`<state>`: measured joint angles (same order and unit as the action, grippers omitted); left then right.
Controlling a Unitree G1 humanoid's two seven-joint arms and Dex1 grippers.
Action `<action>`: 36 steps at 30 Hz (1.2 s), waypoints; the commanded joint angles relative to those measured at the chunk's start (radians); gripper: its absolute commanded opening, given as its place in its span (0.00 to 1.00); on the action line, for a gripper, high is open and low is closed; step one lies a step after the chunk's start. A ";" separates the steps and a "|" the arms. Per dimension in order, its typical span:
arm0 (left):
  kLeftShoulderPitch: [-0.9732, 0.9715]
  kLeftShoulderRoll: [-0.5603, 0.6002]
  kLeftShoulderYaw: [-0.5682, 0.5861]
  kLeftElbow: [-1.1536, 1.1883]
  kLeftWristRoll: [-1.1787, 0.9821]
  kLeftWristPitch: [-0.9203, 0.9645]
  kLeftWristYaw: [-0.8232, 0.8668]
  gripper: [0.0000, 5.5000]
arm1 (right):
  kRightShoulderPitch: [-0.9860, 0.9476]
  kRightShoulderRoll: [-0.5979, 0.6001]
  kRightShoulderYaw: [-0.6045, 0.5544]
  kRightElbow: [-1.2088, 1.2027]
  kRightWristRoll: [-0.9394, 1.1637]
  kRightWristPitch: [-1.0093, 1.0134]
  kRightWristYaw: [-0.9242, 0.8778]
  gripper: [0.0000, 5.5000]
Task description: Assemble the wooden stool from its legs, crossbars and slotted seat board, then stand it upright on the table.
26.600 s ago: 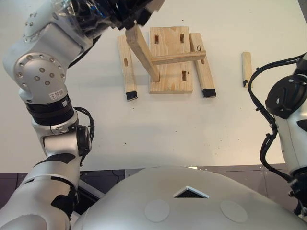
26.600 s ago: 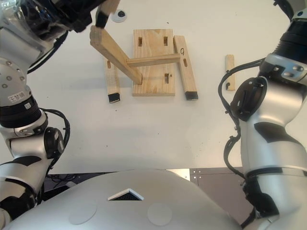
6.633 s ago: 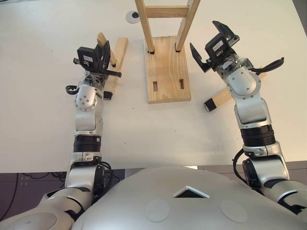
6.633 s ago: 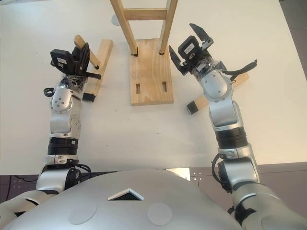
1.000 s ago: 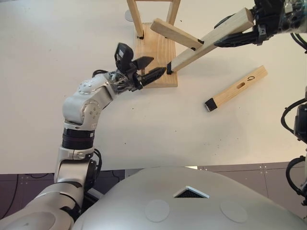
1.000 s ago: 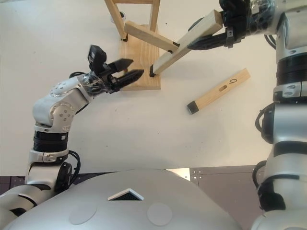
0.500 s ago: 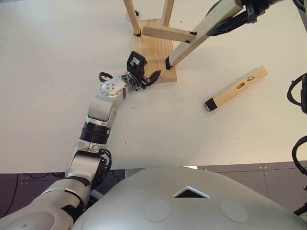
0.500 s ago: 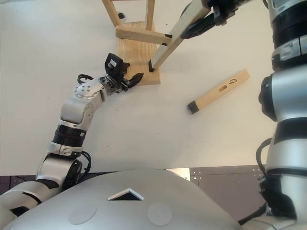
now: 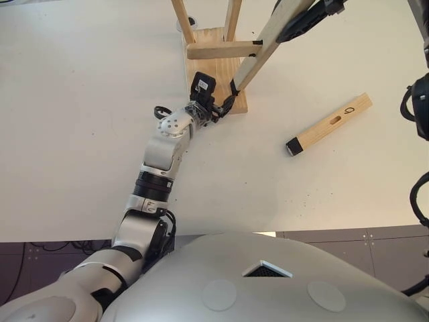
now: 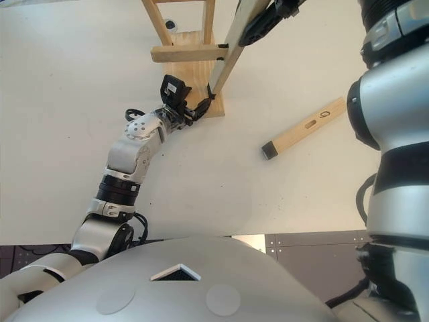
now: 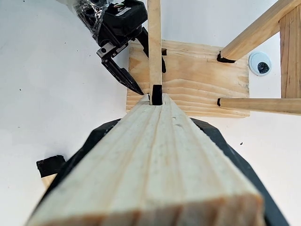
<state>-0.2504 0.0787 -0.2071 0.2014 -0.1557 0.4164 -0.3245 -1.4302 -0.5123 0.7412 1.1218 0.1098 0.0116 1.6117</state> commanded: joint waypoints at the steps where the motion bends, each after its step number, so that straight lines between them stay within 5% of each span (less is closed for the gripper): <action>1: 0.059 -0.019 -0.006 0.079 0.018 0.045 0.017 0.62 | -0.004 0.027 0.053 0.049 -0.065 -0.016 0.003 0.37; 20: 0.071 -0.114 0.018 0.141 0.031 -0.023 0.063 0.62 | -0.114 0.151 0.103 0.190 -0.109 0.187 0.003 0.37; 29: 0.075 -0.128 0.012 0.143 0.039 -0.024 0.056 0.62 | -0.073 0.261 -0.028 0.176 -0.152 0.121 0.003 0.37; 36: 0.106 -0.124 -0.029 0.089 0.045 -0.032 -0.001 0.62 | 0.015 0.298 -0.027 0.214 -0.275 0.186 -0.003 0.37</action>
<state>-0.2159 -0.0212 -0.1800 0.2498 -0.1000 0.3213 -0.2785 -1.5434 -0.2827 0.6986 1.3007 -0.1082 0.1735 1.5878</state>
